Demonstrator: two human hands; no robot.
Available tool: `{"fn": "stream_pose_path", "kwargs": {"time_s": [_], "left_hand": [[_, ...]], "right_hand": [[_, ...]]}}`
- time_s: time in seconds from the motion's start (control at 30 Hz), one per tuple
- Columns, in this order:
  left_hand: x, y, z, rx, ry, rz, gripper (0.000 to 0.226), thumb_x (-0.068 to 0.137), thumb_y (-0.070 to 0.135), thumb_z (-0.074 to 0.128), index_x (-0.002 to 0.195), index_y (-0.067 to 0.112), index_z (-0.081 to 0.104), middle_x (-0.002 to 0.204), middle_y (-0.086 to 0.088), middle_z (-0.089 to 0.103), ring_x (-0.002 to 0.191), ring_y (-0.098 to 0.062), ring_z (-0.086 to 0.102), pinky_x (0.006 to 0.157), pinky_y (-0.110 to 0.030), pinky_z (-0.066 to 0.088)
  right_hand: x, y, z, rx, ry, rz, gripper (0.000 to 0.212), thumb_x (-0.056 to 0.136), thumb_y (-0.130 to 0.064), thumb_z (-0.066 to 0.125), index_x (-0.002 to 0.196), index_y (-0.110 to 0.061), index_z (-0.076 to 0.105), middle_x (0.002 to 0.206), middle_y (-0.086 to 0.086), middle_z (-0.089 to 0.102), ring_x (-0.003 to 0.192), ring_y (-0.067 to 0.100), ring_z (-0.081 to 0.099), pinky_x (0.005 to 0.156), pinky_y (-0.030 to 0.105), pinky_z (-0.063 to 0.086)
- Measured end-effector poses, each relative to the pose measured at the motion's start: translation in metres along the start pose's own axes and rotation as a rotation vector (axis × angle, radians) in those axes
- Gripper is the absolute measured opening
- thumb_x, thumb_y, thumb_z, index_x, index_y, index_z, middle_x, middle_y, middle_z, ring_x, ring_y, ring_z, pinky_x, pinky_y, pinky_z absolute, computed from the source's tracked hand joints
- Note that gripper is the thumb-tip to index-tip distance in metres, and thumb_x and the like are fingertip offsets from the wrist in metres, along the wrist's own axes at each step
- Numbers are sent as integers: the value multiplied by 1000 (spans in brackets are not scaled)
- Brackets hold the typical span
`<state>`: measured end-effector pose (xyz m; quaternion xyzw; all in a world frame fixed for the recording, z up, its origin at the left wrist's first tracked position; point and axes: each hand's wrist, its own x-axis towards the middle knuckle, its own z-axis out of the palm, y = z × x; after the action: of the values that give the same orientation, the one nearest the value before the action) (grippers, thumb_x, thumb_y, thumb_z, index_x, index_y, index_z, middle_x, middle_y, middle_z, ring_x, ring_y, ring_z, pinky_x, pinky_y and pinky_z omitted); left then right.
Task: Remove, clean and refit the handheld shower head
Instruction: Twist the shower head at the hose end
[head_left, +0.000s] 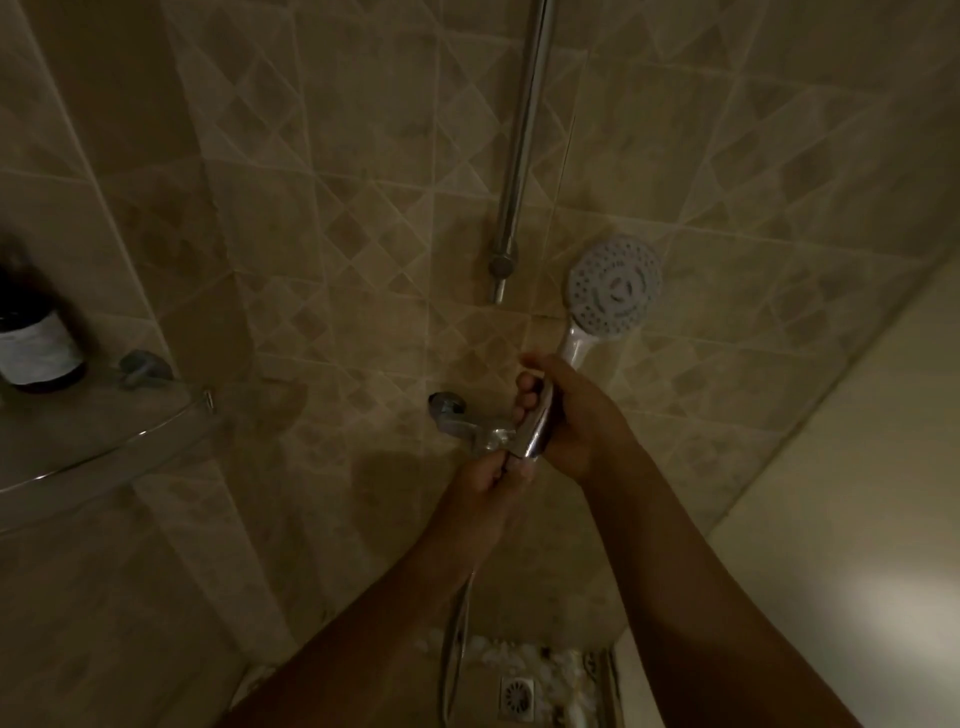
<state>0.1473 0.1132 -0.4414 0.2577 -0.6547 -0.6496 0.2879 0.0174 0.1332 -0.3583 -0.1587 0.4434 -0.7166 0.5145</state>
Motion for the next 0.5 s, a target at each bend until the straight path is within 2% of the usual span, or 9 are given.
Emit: {"fn": "stream_pose_path", "kwargs": {"time_s": [0.07,0.1,0.2,0.27,0.33,0.4,0.5], "left_hand": [[4,8,-10,-421,-229,-166,30,94,45,57,92,17,67,53,9,34,37,-2,25,37,-15,20],[5,12,-14,-558,-353,-231,33,90,49,59,95,17,67,52,9,31,36,-3,20,37,-14,17],[6,17,-20,-771,-709,-338,40,85,52,67,101,16,68,50,8,26,37,-7,15,36,-17,16],[4,17,-20,-813,-822,-347,40,84,53,69,100,16,70,51,7,24,37,-8,15,36,-17,18],[4,14,-20,-799,-806,-346,41,82,54,70,99,17,70,52,8,24,38,-7,15,36,-18,16],[5,11,-19,-725,-682,-323,40,83,56,68,99,19,69,52,9,29,38,-4,17,37,-17,15],[4,4,-14,-489,-375,-268,28,90,50,61,90,23,67,53,9,33,38,-2,22,36,-14,18]], "right_hand": [[-5,-10,-2,55,-204,-17,20,94,-27,55,107,-12,60,73,2,59,60,11,55,59,27,50],[-7,-14,-2,72,-296,-31,25,94,-29,53,111,-12,60,79,3,60,64,12,57,62,28,52],[-12,-17,2,125,-535,-60,38,91,-36,55,119,-12,65,95,7,65,73,15,63,66,30,55],[-12,-13,5,175,-643,-61,42,87,-39,62,119,-13,67,94,6,68,69,11,63,61,25,54],[-8,-10,7,216,-665,-51,36,87,-35,65,115,-13,69,78,0,65,54,5,55,50,18,44],[-2,-8,7,169,-553,-34,25,91,-31,59,105,-14,70,59,-7,54,42,1,45,43,15,35],[11,1,4,-5,-96,-10,12,92,-22,61,89,-11,64,48,-7,44,38,5,40,40,20,38]]}}
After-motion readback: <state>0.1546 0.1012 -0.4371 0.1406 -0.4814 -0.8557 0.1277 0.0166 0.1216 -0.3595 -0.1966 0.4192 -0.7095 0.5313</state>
